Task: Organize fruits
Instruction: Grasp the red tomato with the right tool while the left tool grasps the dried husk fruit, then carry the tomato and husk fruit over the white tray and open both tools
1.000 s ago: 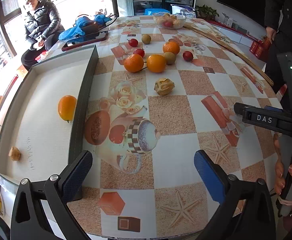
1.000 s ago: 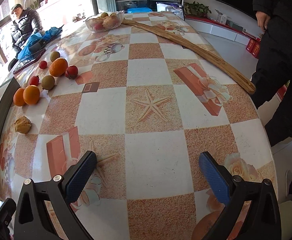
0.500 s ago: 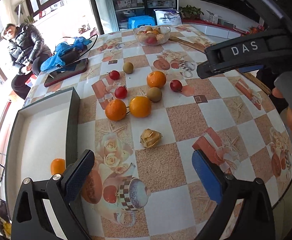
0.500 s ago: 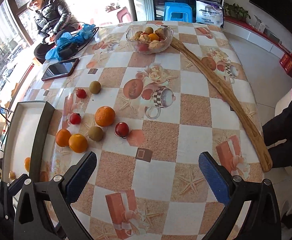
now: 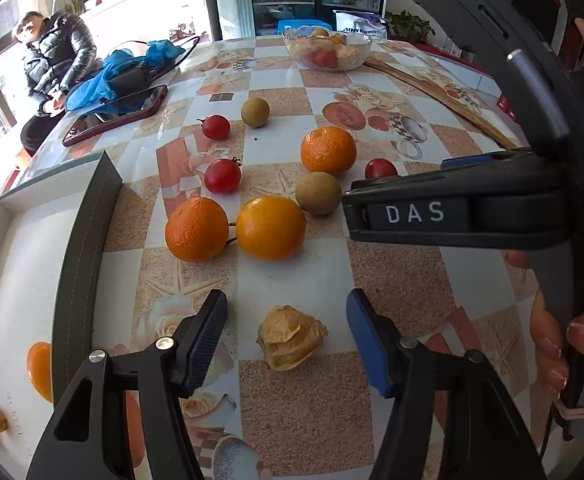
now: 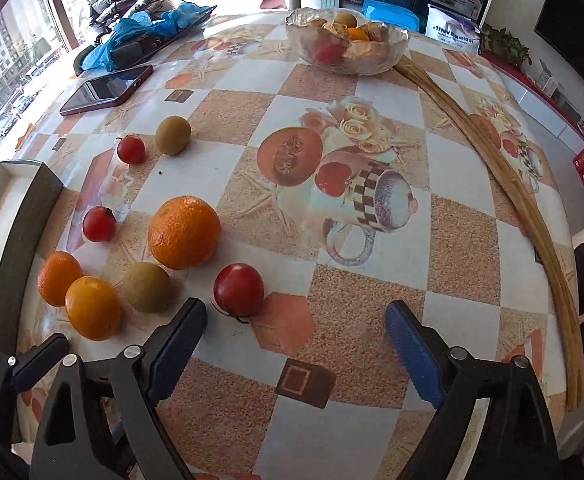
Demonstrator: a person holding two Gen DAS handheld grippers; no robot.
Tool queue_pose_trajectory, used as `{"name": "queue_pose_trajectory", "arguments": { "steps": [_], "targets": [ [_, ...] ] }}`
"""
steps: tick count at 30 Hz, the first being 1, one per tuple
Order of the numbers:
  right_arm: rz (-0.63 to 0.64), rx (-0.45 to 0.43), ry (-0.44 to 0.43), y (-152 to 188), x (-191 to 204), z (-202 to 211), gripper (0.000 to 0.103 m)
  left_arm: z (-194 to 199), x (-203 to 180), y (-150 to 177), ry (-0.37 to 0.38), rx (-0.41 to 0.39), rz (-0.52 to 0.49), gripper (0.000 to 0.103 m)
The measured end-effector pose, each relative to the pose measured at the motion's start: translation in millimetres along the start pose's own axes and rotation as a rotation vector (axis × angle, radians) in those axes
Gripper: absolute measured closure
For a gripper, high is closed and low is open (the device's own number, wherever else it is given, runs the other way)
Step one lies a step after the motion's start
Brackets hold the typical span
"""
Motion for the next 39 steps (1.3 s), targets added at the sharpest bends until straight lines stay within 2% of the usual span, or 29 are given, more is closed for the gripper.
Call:
{"name": "queue_pose_trajectory", "arguments": {
  "steps": [1, 2, 3, 4, 5, 7, 9, 13, 16, 25, 35, 39],
  "targets": [
    [0.007, -0.016, -0.01, -2, 4, 1, 0.027, 1, 0, -1, 0.004, -0.005, -0.005, 0.078],
    [0.014, -0.029, -0.012, -4, 7, 3, 0.043, 2, 0, 0, 0.011, 0.001, -0.005, 0.078],
    [0.021, -0.039, -0.019, -5, 11, 5, 0.053, 3, 1, 1, 0.02, 0.005, 0.001, 0.078],
    [0.026, -0.042, -0.023, -4, 13, 7, 0.073, 6, 2, 4, 0.034, 0.006, 0.012, 0.078],
    [0.023, -0.039, -0.025, -2, 14, 9, 0.081, 10, 4, 8, 0.051, 0.005, 0.022, 0.078],
    [-0.014, -0.034, -0.059, 5, 9, 14, 0.081, 19, 8, 19, 0.106, 0.003, 0.049, 0.078],
    [-0.088, -0.02, -0.147, 15, -4, 19, 0.081, 29, 12, 32, 0.145, -0.002, 0.077, 0.078],
    [-0.225, 0.009, -0.322, 41, -29, 32, 0.081, 51, 12, 54, 0.188, -0.015, 0.096, 0.078],
    [-0.271, 0.023, -0.387, 60, -36, 43, 0.081, 69, 9, 67, 0.205, -0.037, 0.093, 0.078],
    [-0.253, 0.013, -0.311, 103, -38, 59, 0.081, 103, 5, 93, 0.141, -0.09, 0.029, 0.078],
    [-0.227, -0.006, -0.264, 139, -25, 74, 0.081, 111, -9, 108, 0.16, -0.105, -0.01, 0.078],
    [-0.206, -0.007, -0.244, 142, -20, 76, 0.08, 113, -11, 109, 0.162, -0.109, -0.01, 0.078]
  ]
}}
Point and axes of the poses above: each gripper's, at about its wrist camera, not at the fingertips, and z roughly against the way its jaws point, x to its left, y to its underside, the point moved 4 cm from there along -z, roughly the way its jaws point, and after that the axes turned 7 degrees about y, right-handed, at the moved point
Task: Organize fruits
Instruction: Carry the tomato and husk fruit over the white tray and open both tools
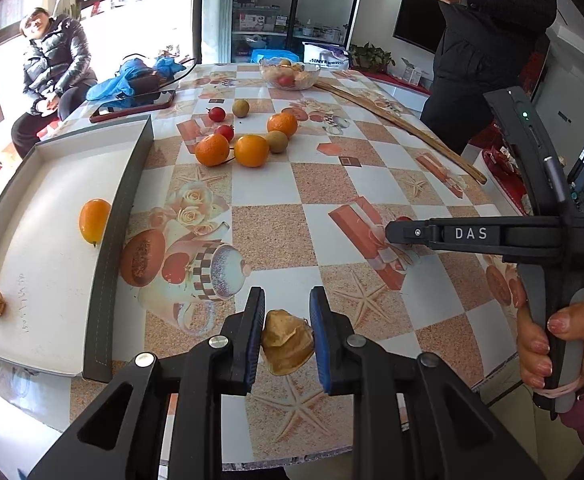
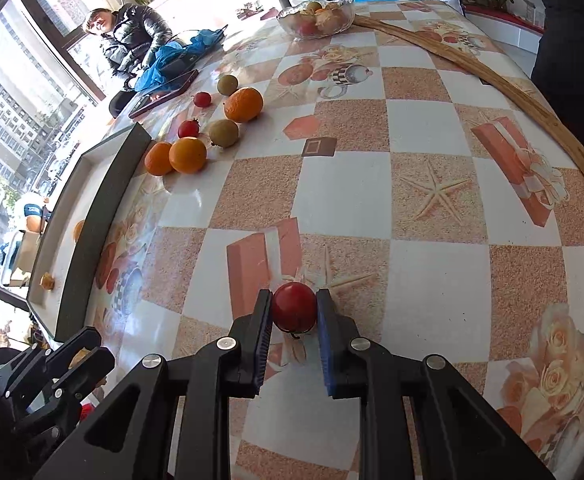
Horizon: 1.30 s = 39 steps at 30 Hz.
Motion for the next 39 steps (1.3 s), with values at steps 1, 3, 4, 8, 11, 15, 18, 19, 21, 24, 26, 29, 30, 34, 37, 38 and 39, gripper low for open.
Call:
{"name": "queue_pose_trajectory", "arguments": {
  "steps": [1, 3, 4, 8, 11, 15, 18, 19, 21, 24, 26, 29, 30, 34, 37, 38, 39],
  "targets": [
    [0.003, 0.002, 0.002, 0, 1, 0, 0.081, 0, 0, 0, -0.003, 0.0, -0.001, 0.078],
    [0.003, 0.002, 0.004, 1, 2, 0, 0.081, 1, 0, 0, -0.023, 0.001, -0.005, 0.078],
    [0.005, 0.003, 0.006, 1, 2, 0, 0.081, 2, 0, 0, -0.031, 0.0, -0.008, 0.078],
    [0.001, 0.004, 0.009, 1, 3, -1, 0.081, 7, 3, 1, -0.033, -0.01, -0.008, 0.078],
    [0.008, 0.006, 0.012, 0, 5, -1, 0.081, 12, 6, 1, -0.042, -0.02, -0.009, 0.078],
    [0.016, 0.013, 0.002, 0, 14, -3, 0.081, 18, 13, 2, -0.045, -0.027, 0.008, 0.078],
    [0.037, 0.017, -0.002, -1, 23, -3, 0.08, 22, 19, 0, -0.05, -0.036, 0.021, 0.078],
    [0.042, 0.018, -0.006, -2, 27, -3, 0.08, 23, 22, -1, -0.054, -0.04, 0.027, 0.078],
    [0.051, 0.02, -0.016, -4, 34, -2, 0.08, 28, 30, -5, -0.066, -0.049, 0.05, 0.078],
    [0.071, 0.025, -0.037, -10, 48, -1, 0.08, 39, 48, -14, -0.101, -0.082, 0.073, 0.078],
    [0.096, 0.018, -0.047, -16, 62, 1, 0.08, 48, 64, -21, -0.132, -0.105, 0.094, 0.078],
    [0.133, 0.012, -0.075, -27, 86, 3, 0.08, 63, 93, -31, -0.175, -0.139, 0.14, 0.078],
    [0.145, 0.013, -0.087, -32, 96, 3, 0.08, 67, 103, -34, -0.196, -0.146, 0.152, 0.078],
    [0.199, 0.016, -0.136, -51, 139, 0, 0.08, 79, 142, -42, -0.263, -0.16, 0.206, 0.078],
    [0.229, 0.027, -0.189, -64, 175, -4, 0.08, 82, 168, -45, -0.302, -0.157, 0.242, 0.078],
    [0.236, 0.031, -0.206, -68, 187, -7, 0.08, 81, 176, -46, -0.311, -0.153, 0.255, 0.078],
    [0.242, 0.038, -0.219, -72, 198, -10, 0.08, 80, 183, -45, -0.316, -0.147, 0.269, 0.078]
  ]
}}
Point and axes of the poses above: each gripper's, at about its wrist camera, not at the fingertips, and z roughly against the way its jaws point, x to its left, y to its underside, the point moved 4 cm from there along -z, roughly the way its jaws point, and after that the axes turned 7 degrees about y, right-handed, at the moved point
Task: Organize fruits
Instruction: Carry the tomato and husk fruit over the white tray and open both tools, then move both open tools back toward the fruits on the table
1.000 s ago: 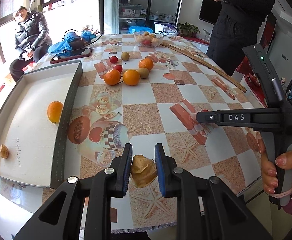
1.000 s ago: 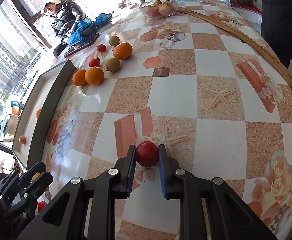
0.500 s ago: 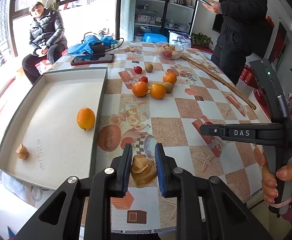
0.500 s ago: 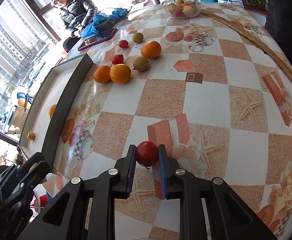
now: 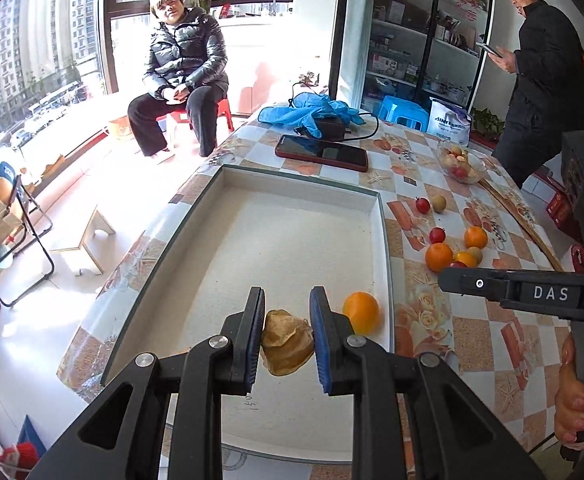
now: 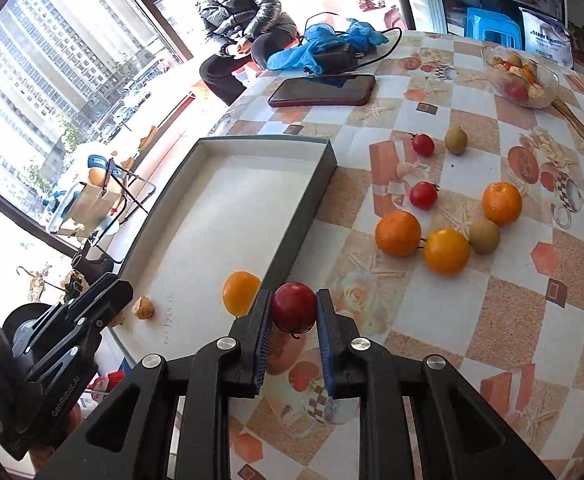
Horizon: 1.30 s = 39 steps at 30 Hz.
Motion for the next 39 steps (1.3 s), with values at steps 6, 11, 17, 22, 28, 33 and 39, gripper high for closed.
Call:
{"name": "queue_pose_trajectory", "arguments": {
  "steps": [6, 11, 17, 22, 28, 33, 39],
  "targets": [
    [0.024, 0.038, -0.053, -23, 40, -36, 0.08, -20, 22, 1, -0.039, 0.038, 0.029, 0.078],
    [0.035, 0.069, -0.052, -28, 55, -59, 0.08, -35, 32, 7, -0.055, 0.063, 0.049, 0.076],
    [0.101, 0.054, 0.017, -27, 62, -63, 0.06, -41, 29, 14, -0.093, 0.052, 0.031, 0.041],
    [0.108, -0.046, 0.039, -31, 53, -36, 0.002, -35, 22, 15, -0.083, 0.037, 0.027, 0.032],
    [0.008, -0.066, 0.096, -28, 9, -19, 0.002, -24, 1, 9, -0.048, 0.014, 0.0, 0.026],
    [-0.086, -0.07, 0.181, -17, -45, -8, 0.002, -24, -33, 6, -0.011, 0.017, -0.068, 0.024],
    [-0.245, -0.07, 0.292, 7, -122, 5, 0.002, -29, -77, 7, 0.05, 0.039, -0.149, 0.024]
  ]
}}
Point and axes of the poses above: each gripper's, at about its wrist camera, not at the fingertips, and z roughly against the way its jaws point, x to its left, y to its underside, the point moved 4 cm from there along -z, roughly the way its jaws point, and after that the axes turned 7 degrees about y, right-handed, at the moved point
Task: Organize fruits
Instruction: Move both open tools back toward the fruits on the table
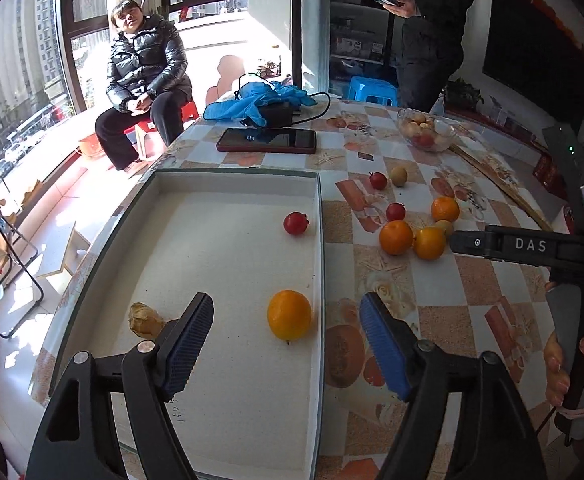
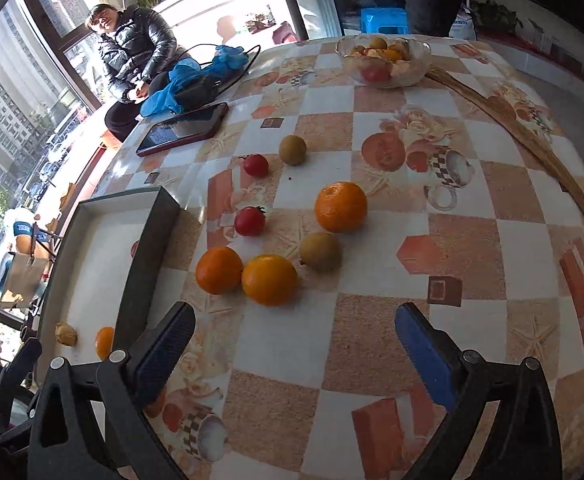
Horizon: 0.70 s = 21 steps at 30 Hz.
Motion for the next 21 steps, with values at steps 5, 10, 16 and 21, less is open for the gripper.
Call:
{"name": "queue_pose_trajectory", "arguments": {
  "steps": [5, 10, 16, 21],
  "targets": [
    [-0.049, 0.048, 0.077, 8, -46, -17, 0.002, -16, -38, -5, 0.058, 0.037, -0.062, 0.024],
    [-0.047, 0.05, 0.096, 9, -63, -20, 0.002, -50, -65, -15, 0.068, 0.091, -0.081, 0.024],
    [-0.056, 0.034, 0.068, 1, -66, -21, 0.002, -88, -80, -34, 0.044, 0.111, -0.086, 0.024],
    [-0.063, -0.017, 0.014, -24, -56, -22, 0.002, -109, -89, -46, 0.032, 0.097, -0.144, 0.024]
  ]
}}
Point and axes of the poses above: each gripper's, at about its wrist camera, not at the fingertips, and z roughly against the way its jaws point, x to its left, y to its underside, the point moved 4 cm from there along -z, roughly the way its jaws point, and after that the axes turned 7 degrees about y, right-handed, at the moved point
